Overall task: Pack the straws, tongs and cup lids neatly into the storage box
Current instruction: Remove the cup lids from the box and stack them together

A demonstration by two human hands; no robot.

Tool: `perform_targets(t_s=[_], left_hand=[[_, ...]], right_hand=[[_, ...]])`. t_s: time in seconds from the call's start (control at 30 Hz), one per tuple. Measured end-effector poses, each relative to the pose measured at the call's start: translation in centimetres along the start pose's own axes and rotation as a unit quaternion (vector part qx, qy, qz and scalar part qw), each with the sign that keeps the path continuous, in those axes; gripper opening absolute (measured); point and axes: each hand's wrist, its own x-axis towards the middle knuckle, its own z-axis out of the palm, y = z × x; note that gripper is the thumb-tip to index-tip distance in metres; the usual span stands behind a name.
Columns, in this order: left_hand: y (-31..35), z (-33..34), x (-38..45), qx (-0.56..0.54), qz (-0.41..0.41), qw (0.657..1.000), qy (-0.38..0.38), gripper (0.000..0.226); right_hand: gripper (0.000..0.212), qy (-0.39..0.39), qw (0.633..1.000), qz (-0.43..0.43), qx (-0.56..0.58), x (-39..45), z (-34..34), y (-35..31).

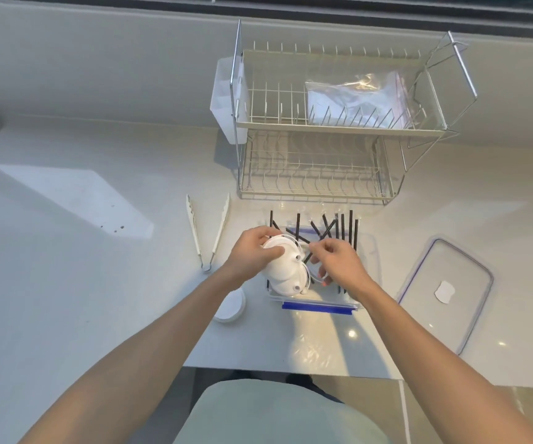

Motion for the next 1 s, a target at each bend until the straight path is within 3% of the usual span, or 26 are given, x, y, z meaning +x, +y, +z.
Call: perform_targets(t_s=[0.13,0.23,0.33,0.53,0.67,0.73,0.83,0.93,1.0], left_hand=[[-2.1,-1.5,-1.2,-0.100,-0.031,0.991,0.086,0.032],[-3.2,-2.0,-1.9,-0.142,-0.064,0.982,0.107,0.034],[-3.8,-2.1,-2.4,-0.160,-0.080,0.977,0.115,0.035],[-3.7,-2.4,-2.6,-0.182,-0.069,0.973,0.124,0.032],[-2.7,-1.7,-2.2,-0.188,-0.064,0.973,0.115,0.023],[-1.9,-0.9,-2.0,-0.188,-0.089,0.973,0.100,0.017],[-0.6,0.9,-2.2,-0.237,-0.123,0.964,0.012,0.017],[0.0,2.8,-2.6,-0.276,-0.137,0.948,-0.081,0.046],[-0.1,3.3,-2.9,-0.286,-0.123,0.943,-0.118,0.047]], right_hand=[[0.033,-0.081,0.973,0.078,-0.200,0.2,2.2,1.9],[0.043,-0.082,0.968,0.098,-0.216,0.4,3.8,2.2],[0.037,-0.051,0.968,0.092,-0.229,0.7,4.9,1.9],[0.018,-0.060,0.992,0.016,-0.106,0.3,2.3,1.5],[0.026,-0.082,0.996,-0.018,0.008,-1.0,-1.9,-0.1],[0.027,-0.135,0.988,-0.038,0.071,-1.9,-3.5,-1.5],[0.027,-0.199,0.976,-0.070,0.059,-2.9,-3.9,-3.1],[0.033,-0.150,0.985,-0.089,0.008,-3.3,-2.4,-3.6],[0.047,-0.067,0.993,-0.100,-0.017,-3.4,-1.5,-3.4]])
